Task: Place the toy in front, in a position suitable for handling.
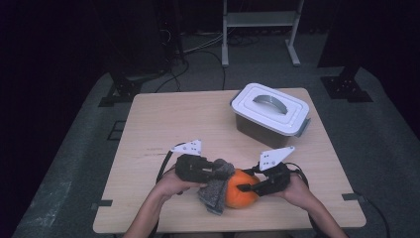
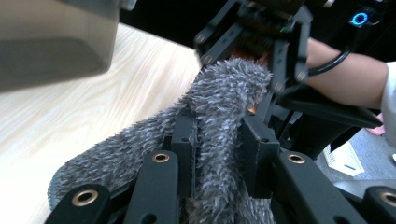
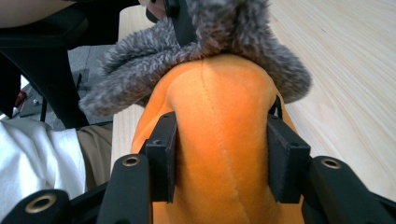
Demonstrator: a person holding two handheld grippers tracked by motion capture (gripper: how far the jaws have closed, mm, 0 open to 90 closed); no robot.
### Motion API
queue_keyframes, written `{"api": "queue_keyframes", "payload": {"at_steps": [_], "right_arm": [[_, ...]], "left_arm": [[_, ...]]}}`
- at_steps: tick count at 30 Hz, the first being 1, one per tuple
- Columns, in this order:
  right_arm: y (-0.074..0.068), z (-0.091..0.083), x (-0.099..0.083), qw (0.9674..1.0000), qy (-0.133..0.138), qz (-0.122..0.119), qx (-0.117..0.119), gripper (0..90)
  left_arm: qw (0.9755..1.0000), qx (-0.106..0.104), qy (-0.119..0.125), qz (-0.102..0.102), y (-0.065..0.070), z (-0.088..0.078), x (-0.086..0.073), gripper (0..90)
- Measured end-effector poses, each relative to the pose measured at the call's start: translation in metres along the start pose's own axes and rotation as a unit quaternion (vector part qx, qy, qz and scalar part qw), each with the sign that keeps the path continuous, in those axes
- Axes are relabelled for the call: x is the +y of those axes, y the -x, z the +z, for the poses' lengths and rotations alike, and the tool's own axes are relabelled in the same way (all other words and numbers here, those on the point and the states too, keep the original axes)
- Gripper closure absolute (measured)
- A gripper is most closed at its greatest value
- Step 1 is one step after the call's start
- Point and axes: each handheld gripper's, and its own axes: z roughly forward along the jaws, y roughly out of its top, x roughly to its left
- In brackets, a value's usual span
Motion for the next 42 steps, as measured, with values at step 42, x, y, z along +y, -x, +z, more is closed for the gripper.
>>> {"api": "queue_keyframes", "payload": {"at_steps": [42], "right_arm": [[0.021, -0.012, -0.018, 0.9981, 0.039, 0.007, 0.047, 51.2]], "left_arm": [[0.9999, -0.011, 0.000, -0.005, -0.006, 0.003, -0.008, 69.6]]}}
